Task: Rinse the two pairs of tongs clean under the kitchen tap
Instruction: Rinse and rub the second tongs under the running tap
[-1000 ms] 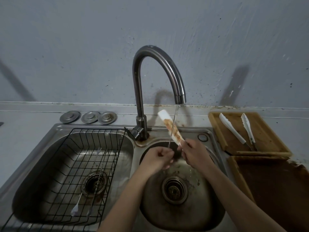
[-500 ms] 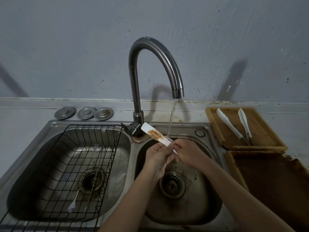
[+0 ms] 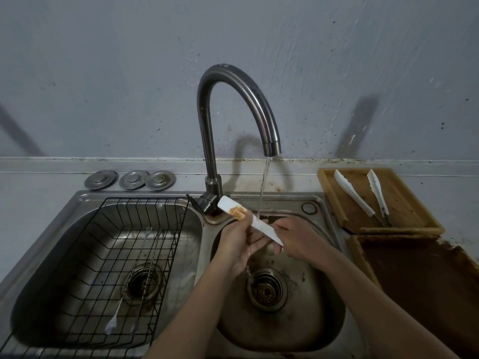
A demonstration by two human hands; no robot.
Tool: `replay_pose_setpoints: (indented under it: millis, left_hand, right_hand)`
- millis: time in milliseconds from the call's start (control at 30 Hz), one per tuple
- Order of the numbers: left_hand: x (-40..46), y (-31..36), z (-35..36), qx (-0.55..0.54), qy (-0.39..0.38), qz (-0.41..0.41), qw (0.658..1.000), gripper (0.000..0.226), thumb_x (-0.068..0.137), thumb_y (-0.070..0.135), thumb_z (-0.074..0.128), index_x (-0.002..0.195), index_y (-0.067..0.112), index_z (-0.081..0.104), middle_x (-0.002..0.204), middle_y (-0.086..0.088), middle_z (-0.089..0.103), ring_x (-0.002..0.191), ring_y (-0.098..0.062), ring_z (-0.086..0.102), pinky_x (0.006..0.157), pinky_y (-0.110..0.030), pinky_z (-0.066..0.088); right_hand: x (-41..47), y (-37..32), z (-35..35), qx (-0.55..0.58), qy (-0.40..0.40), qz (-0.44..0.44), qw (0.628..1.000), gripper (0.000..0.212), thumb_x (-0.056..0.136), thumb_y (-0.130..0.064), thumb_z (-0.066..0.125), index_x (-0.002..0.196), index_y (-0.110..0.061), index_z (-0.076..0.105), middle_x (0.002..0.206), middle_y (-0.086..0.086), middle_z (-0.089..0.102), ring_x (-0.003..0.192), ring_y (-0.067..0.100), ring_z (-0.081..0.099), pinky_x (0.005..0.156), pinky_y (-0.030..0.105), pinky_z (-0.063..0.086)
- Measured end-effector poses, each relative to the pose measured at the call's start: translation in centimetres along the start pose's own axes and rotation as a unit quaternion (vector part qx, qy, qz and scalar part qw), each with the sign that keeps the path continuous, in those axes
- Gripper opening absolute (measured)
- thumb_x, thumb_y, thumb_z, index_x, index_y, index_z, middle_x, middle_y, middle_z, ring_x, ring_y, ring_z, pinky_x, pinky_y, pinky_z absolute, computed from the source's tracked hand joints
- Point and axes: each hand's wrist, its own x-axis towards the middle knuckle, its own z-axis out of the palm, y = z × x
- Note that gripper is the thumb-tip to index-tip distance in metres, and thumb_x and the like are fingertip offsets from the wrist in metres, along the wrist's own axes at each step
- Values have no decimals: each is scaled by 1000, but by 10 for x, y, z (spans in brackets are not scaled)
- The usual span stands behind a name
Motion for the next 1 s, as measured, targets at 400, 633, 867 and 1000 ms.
replay_pose_setpoints:
  millis: [400,633,867,1000]
  left_hand:
    - [-8,-8,1,-111,74,-94,987,44,95,39,43,101,-4,55,78,-20,74,76,-30,71,53,-33,59]
    - [-8,-7,14,-73,31,-98,992,31,89,18,57,103,-9,58,91,-24,70,78,-28,70,54,-31,59]
    - [-6,-5,6,-131,36,-122,983,48,97,34,42,115,-9,54,116,-27,64,88,-32,67,53,-33,60]
    - [-8,-6,6,-106,-7,-126,986,25,91,-2,50,112,-11,57,103,-25,66,94,-30,65,60,-31,61]
  right_hand:
    - [-6,12,-7,-103,2,45,994,44,94,-36,43,71,-6,66,65,9,60,50,13,48,52,24,39]
    - [-11,18,-24,-111,16,35,993,46,94,-37,43,65,-7,64,58,3,56,48,11,48,58,29,44]
    - [-14,17,-26,-122,12,34,992,45,95,-38,43,63,-12,62,52,-3,51,44,8,44,51,24,37]
    - [-15,25,-25,-107,15,30,994,44,94,-39,43,65,-13,62,56,1,53,49,12,46,54,28,38]
